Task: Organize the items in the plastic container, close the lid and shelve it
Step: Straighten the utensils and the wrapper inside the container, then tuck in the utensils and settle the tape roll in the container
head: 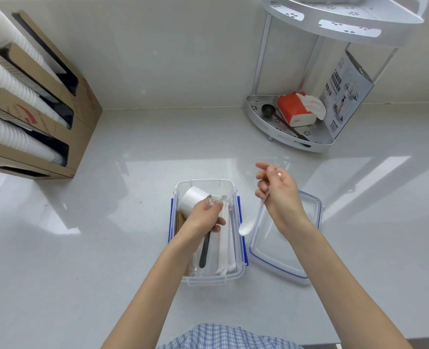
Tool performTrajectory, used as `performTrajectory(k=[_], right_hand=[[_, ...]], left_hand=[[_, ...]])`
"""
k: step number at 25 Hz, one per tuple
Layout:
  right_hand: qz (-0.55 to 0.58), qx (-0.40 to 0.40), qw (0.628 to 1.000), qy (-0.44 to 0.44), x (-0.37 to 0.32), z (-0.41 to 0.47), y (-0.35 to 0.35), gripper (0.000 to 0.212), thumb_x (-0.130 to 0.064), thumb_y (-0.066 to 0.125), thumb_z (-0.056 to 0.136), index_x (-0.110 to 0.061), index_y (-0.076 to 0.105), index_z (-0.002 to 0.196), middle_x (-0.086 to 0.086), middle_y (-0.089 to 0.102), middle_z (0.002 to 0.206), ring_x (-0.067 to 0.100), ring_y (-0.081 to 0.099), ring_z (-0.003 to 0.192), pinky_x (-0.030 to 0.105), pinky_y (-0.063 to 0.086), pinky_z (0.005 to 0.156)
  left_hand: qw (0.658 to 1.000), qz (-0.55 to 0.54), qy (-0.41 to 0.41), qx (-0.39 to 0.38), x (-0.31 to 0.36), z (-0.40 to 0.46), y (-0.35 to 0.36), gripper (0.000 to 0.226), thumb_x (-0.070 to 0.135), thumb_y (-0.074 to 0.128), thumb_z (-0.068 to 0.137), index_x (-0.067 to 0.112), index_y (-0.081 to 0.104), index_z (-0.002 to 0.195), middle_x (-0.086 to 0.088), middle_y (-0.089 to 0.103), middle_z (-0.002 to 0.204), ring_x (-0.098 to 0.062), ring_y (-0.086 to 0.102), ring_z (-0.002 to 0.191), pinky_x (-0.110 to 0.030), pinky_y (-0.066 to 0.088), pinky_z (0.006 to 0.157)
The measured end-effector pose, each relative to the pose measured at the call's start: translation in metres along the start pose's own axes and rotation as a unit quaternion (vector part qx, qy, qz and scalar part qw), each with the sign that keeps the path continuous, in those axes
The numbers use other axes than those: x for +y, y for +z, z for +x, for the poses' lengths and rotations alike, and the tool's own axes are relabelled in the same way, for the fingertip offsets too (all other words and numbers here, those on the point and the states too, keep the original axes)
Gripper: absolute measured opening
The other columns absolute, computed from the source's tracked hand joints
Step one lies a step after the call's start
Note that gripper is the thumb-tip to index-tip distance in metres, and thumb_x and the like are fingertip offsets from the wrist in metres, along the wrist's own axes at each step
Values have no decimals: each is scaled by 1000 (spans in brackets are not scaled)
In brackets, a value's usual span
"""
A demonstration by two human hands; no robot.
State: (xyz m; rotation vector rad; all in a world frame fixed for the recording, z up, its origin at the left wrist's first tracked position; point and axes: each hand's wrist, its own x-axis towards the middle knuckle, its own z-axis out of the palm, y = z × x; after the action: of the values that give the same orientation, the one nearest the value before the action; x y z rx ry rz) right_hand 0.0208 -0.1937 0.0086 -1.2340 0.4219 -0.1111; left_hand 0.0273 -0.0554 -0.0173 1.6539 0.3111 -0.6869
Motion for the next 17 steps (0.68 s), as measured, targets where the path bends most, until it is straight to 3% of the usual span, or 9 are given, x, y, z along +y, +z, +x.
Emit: performTrajectory(k=[2, 4, 7, 9, 11, 14, 17], right_hand=[[125, 41, 990, -53, -4, 0, 7, 32, -11, 27, 100, -17, 55, 86, -9, 53, 55, 1, 40, 42, 16, 33, 48], [199, 77, 973, -84, -9, 0, 14, 32, -13, 26, 100, -20, 55, 87, -12, 56, 50, 1, 46, 46, 15, 40, 54], [253, 91, 959, -88, -15, -3, 21, 32, -15, 26, 100, -21, 56, 91, -6, 56, 64, 2, 53, 55, 15, 48, 63], [276, 82, 954, -84, -16, -5, 25, 32, -16, 27, 100, -21, 57, 92, -3, 56, 70, 3, 56, 61, 17, 51, 68], [284, 56, 953, -83, -12, -9, 31, 31, -16, 27, 100, -20, 58, 93, -3, 59, 73, 3, 60, 64, 17, 53, 72], [177, 1, 981, -84, 3, -20, 39, 31, -19, 29, 100, -23, 59, 95, -2, 60, 87, 2, 61, 81, 18, 50, 86], [-95, -48, 992, -70, 19, -33, 28, 27, -26, 34, 98, -33, 60, 97, 1, 59, 108, 1, 57, 93, 20, 48, 92]], left_hand=[[994, -106, 37, -3, 8, -8, -6, 19, 15, 37, 95, 7, 55, 96, -5, 58, 86, -10, 48, 57, -11, 42, 41], [978, -204, 49, 0, 13, -14, -11, 23, 14, 36, 95, 8, 57, 86, -5, 58, 86, -12, 55, 68, -14, 50, 53], [933, -358, 10, -33, 13, -18, -13, 24, 17, 35, 96, 1, 54, 98, -12, 58, 96, -20, 59, 85, -31, 50, 82], [905, -416, -25, -82, 11, -21, -13, 28, 21, 33, 97, 0, 51, 105, -17, 58, 103, -27, 59, 92, -41, 47, 87], [881, -455, -42, -120, 9, -22, -11, 32, 23, 32, 97, -1, 49, 110, -20, 60, 107, -29, 60, 96, -42, 47, 84], [837, -536, -35, -101, 9, -19, -9, 29, 21, 37, 95, 0, 57, 93, -12, 69, 77, -22, 64, 81, -39, 55, 81], [816, -576, -13, -39, 8, -12, -20, 20, 17, 46, 91, 11, 54, 73, 3, 56, 44, -10, 55, 58, -30, 46, 86]])
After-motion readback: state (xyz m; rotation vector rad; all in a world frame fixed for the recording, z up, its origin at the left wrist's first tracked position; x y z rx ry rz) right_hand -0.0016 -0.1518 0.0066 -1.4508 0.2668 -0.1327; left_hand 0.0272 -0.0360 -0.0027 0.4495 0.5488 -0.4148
